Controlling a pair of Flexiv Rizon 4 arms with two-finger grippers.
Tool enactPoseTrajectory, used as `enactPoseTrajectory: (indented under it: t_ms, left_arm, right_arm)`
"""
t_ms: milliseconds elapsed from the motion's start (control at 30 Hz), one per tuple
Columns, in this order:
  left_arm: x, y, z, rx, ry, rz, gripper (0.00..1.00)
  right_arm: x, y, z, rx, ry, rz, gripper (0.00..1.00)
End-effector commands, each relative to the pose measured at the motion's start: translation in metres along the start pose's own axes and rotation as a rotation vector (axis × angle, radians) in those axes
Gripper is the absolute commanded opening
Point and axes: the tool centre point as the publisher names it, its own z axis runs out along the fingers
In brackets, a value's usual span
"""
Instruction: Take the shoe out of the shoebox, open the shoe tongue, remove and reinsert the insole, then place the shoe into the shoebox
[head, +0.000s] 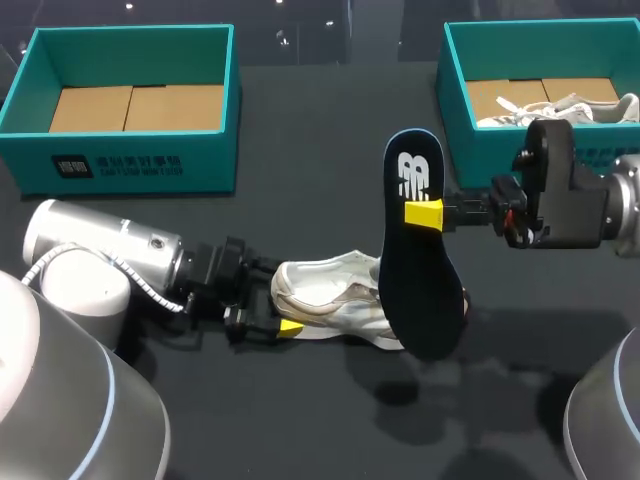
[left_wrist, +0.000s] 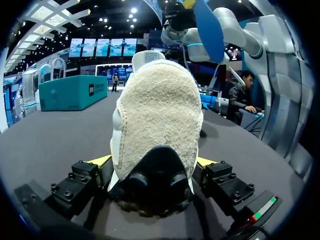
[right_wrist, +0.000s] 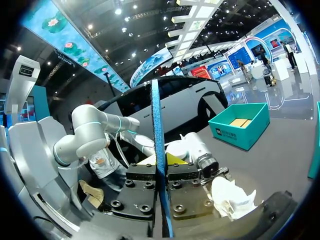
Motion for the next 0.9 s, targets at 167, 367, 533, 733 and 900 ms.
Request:
enactPoseTrajectory:
  t_ms: [167,367,533,733,900]
  left_arm:
    - [0.011,-0.013,-0.013,-0.147,0.008,-0.039,1.0]
    - [0.017,-0.019,-0.026,-0.291,0.058,-0.058,1.0]
    - [0.017,-0.019,-0.026,-0.291,0.058,-0.058,1.0]
    - [0.017,-0.019,-0.026,-0.291,0.058,-0.058,1.0]
    - [0.017,-0.019,-0.026,-0.291,0.058,-0.058,1.0]
  right_arm:
    - [0.0,-0.001,0.002,0.0,-0.003,0.001,0.0]
    - [0.0,-0.001,0.002,0.0,-0.003,0.001,0.0]
    - [0.0,-0.001,0.002,0.0,-0.003,0.001,0.0]
    - [0.0,-0.001,0.002,0.0,-0.003,0.001,0.0]
    - [0.0,-0.001,0.002,0.0,-0.003,0.001,0.0]
